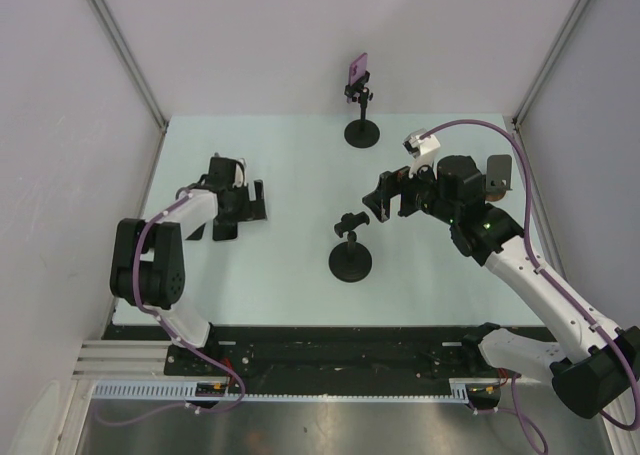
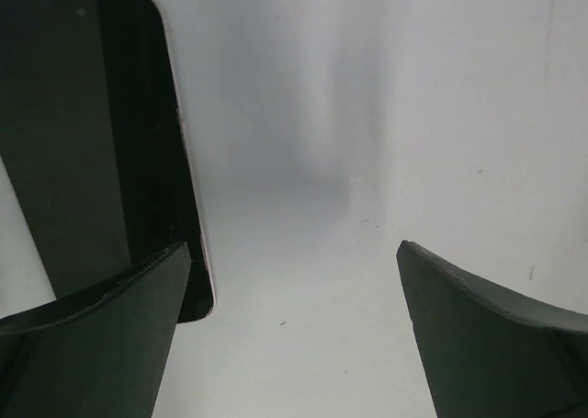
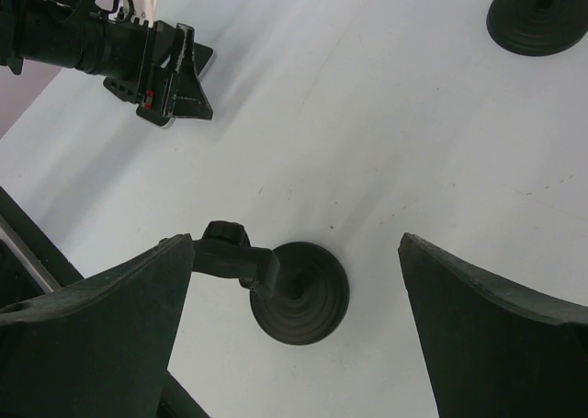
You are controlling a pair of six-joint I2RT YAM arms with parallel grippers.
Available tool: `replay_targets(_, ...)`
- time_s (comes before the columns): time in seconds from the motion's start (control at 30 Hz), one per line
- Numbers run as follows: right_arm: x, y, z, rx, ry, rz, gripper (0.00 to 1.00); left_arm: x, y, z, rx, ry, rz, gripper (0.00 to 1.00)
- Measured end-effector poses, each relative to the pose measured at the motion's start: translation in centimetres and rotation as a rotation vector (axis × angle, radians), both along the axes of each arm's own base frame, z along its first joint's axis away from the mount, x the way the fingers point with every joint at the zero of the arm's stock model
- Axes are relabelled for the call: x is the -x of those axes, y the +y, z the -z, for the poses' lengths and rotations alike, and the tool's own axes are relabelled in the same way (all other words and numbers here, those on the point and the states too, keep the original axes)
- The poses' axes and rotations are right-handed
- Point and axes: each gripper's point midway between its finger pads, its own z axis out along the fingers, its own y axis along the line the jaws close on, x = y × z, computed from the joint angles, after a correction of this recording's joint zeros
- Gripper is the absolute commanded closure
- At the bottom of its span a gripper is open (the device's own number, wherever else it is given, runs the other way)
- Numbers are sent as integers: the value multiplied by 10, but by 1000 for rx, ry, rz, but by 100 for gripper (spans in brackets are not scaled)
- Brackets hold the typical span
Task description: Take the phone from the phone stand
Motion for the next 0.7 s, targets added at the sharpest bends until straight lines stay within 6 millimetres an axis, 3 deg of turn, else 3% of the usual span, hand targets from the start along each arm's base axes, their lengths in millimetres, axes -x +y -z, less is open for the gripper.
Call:
replay_targets(0.37, -1, -1, 0, 0, 0, 5, 0, -22, -28, -23, -19, -71, 76, 0)
replay_targets(0.7, -1, -2, 0, 2, -2, 5, 0, -16, -21, 12, -65, 30, 78, 0)
